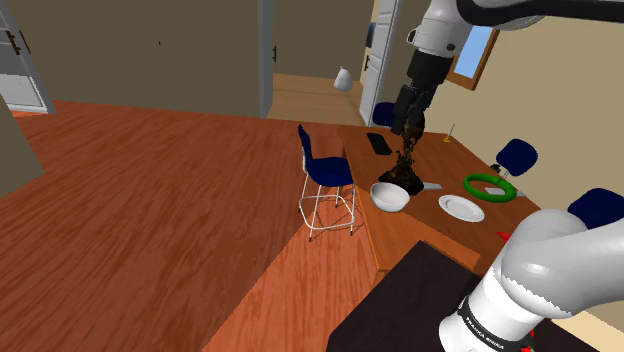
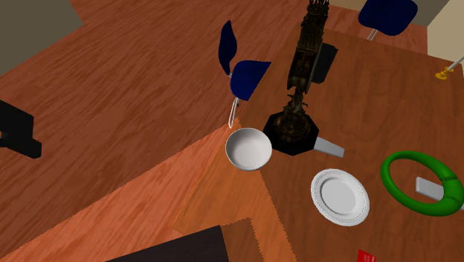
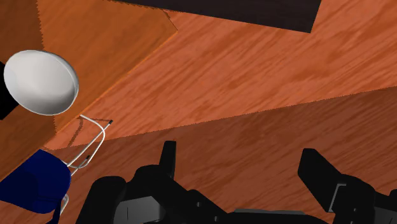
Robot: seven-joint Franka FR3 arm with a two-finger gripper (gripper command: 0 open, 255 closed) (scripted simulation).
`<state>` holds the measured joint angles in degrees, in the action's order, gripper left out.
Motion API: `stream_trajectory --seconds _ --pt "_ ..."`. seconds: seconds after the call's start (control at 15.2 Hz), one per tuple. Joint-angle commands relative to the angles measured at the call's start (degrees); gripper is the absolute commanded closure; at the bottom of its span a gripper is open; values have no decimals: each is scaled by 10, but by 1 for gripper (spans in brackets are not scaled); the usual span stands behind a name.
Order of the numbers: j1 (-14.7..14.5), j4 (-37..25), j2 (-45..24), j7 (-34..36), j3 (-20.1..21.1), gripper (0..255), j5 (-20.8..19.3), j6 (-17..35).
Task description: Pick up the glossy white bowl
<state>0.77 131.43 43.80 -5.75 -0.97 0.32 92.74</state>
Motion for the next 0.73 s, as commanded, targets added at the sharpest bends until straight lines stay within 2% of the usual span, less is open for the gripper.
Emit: stream_trajectory --seconds 0.0,0.66 --pt "0 0 0 0 0 0 0 0" --pt "27 113 -48 -95 -88 0 -45 169"
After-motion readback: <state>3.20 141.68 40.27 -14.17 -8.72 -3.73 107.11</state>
